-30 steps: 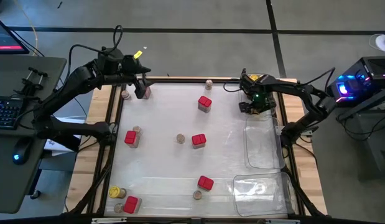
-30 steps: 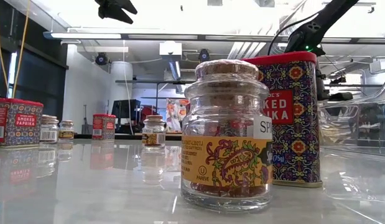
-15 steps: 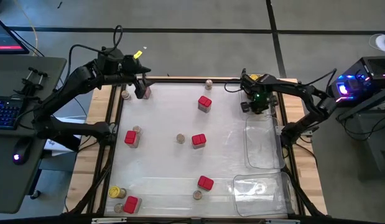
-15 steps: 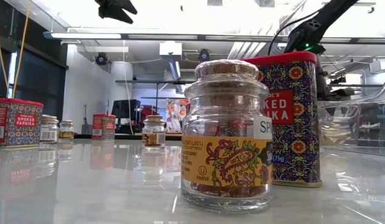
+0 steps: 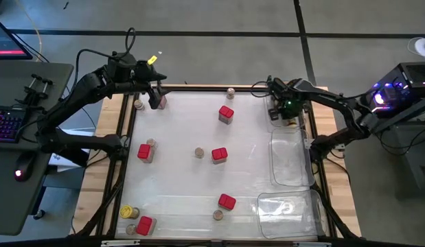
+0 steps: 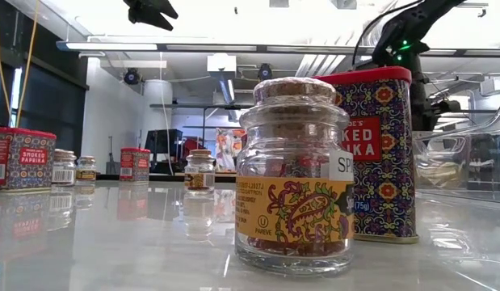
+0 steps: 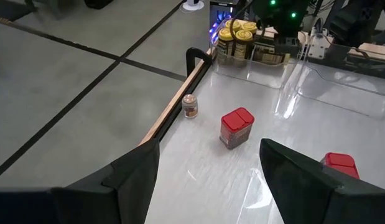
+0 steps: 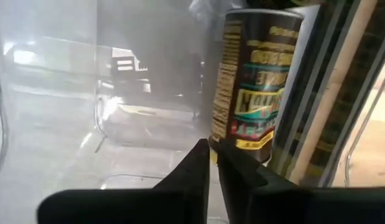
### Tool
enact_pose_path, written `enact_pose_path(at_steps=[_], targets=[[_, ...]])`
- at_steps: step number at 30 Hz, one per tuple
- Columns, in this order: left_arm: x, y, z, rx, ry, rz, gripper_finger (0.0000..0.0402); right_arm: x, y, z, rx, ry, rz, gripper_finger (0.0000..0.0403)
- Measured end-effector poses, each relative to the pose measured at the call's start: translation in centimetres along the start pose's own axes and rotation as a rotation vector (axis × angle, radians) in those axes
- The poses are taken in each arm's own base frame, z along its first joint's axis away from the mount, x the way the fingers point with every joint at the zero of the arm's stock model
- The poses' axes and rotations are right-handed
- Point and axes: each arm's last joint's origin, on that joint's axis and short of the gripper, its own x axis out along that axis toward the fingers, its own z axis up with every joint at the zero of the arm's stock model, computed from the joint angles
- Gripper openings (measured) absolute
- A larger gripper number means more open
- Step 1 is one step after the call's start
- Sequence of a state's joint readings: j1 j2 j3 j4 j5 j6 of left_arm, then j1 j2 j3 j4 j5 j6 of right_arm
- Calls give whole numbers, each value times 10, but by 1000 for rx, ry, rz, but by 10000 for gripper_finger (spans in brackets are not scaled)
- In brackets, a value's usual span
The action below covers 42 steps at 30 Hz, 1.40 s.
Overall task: Sort spices by type
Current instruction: Put the yellow seasoning bottle into the top transparent bin
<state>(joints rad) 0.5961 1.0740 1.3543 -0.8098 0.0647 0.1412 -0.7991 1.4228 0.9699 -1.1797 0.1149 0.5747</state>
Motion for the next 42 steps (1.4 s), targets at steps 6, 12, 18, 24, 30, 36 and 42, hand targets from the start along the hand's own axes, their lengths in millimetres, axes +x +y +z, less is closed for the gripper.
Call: enact_pose_path(at_steps=[6, 12, 18, 24, 30, 36, 42], targets=[[0, 0, 0, 1, 0, 0, 265, 0, -2, 1, -22, -39, -57, 117], [0, 0, 0, 1, 0, 0, 265, -1, -3, 2, 19, -73, -100, 241], [0, 0, 0, 1, 0, 0, 265, 13, -5, -1, 64, -68, -102, 313], [0, 0, 0, 1, 0, 0, 265, 28, -6, -4, 126, -62, -92, 320], [0, 0, 0, 1, 0, -1, 265, 40, -3, -4, 172, -79, -21, 320], [0, 0, 0, 1, 1, -1, 265, 54, -4, -11, 204, -49, -5, 320], [0, 0, 0, 1, 0, -1, 265, 59, -7, -16, 215, -34, -31, 320]])
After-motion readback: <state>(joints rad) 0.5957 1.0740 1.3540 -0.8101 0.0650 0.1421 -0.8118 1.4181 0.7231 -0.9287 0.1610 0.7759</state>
